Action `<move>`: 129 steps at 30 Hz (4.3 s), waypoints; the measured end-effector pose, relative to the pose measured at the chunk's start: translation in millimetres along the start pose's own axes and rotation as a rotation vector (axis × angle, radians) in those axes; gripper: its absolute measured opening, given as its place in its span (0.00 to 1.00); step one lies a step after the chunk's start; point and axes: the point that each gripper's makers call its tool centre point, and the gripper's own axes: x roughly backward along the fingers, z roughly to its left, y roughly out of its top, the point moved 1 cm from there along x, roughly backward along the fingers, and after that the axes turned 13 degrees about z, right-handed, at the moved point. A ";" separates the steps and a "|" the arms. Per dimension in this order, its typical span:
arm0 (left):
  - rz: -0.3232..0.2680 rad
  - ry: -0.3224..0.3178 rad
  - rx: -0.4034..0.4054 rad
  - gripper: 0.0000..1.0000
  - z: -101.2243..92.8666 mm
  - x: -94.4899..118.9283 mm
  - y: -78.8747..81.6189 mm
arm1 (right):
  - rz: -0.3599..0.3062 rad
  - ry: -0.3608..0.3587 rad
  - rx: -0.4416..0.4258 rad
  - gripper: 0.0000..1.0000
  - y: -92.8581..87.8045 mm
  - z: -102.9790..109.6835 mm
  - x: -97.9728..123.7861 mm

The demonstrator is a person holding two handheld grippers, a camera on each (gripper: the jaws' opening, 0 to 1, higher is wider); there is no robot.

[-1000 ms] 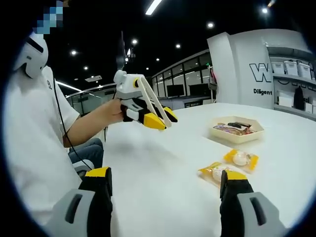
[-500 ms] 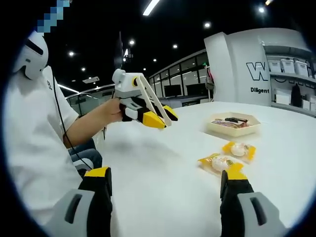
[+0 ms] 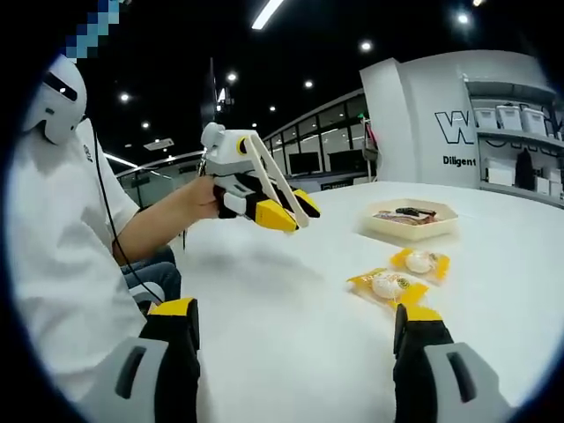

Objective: Place the target food into the container with the food tongs after gripping and lifting it, then release it inside without dropping or visibly crushing the food.

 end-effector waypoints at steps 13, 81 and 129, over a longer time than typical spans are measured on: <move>-0.005 -0.044 -0.028 0.25 -2.9 -16.5 13.8 | -0.013 -0.007 -0.004 0.92 0.6 -2.8 3.4; 0.059 -0.162 -0.113 0.26 -8.8 -96.4 39.9 | -0.022 -0.035 -0.023 0.92 -2.7 -13.4 12.2; 0.105 -0.172 -0.133 0.27 -3.9 -109.6 33.2 | -0.027 -0.040 -0.032 0.93 -5.5 -16.5 15.6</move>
